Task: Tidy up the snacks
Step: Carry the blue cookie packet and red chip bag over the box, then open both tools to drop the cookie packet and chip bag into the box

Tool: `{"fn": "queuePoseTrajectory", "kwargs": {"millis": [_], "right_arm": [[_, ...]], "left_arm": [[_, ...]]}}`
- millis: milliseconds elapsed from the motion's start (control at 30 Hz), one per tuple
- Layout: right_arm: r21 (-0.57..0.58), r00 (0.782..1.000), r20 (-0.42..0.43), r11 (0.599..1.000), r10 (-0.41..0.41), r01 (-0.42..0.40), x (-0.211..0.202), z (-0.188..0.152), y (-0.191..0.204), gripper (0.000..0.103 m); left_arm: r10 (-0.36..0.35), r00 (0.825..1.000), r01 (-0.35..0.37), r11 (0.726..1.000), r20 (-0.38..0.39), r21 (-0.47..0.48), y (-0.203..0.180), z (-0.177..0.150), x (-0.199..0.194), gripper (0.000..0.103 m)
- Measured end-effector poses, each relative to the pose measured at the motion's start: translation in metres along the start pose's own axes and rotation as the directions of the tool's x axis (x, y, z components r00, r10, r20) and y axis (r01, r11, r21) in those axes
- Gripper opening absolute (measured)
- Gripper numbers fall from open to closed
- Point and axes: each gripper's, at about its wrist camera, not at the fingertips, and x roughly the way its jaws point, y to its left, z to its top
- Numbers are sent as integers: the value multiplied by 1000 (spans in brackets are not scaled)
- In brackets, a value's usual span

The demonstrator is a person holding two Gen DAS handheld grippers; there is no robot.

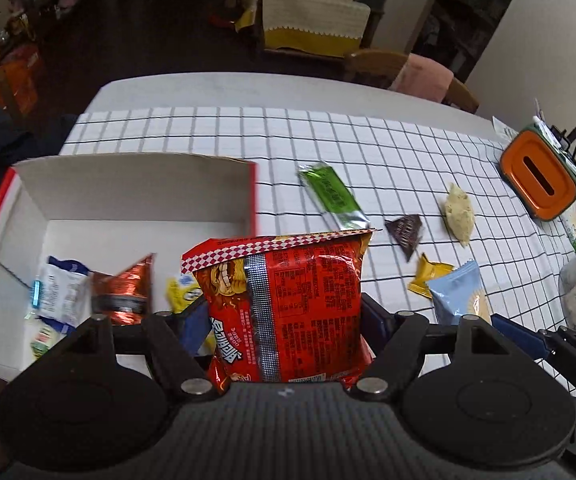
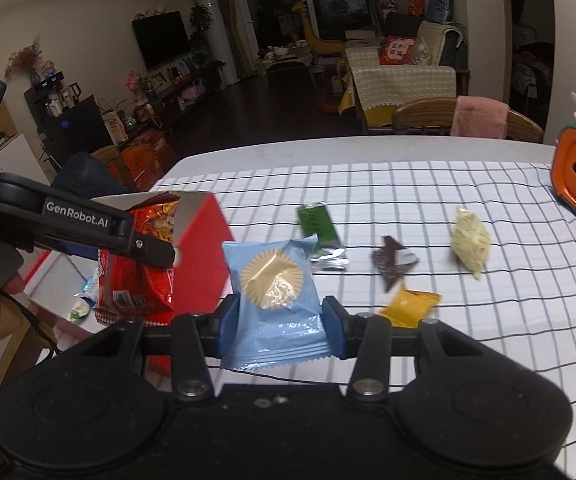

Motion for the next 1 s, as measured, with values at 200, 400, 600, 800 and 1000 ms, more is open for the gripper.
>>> {"fn": "queuePoseTrajectory", "kwargs": {"millis": [200, 400, 600, 800, 1000], "right_arm": [[-26, 1000, 3, 1000, 11, -11, 10, 3, 36, 44], [-54, 1000, 1, 998, 14, -14, 25, 6, 68, 44], [-98, 1000, -9, 995, 18, -18, 45, 11, 99, 44], [-176, 999, -46, 984, 21, -28, 74, 13, 133, 44], [-273, 996, -87, 962, -2, -22, 108, 10, 164, 44]], "left_arm": [[16, 1000, -16, 1000, 13, -1, 37, 1, -9, 75], [42, 999, -42, 999, 15, -1, 73, 2, -14, 75], [76, 997, -76, 997, 8, 9, 106, 2, -11, 75], [126, 992, -126, 992, -2, 24, 134, 3, -3, 75], [181, 983, -180, 982, -22, 53, 155, 4, 12, 75]]}}
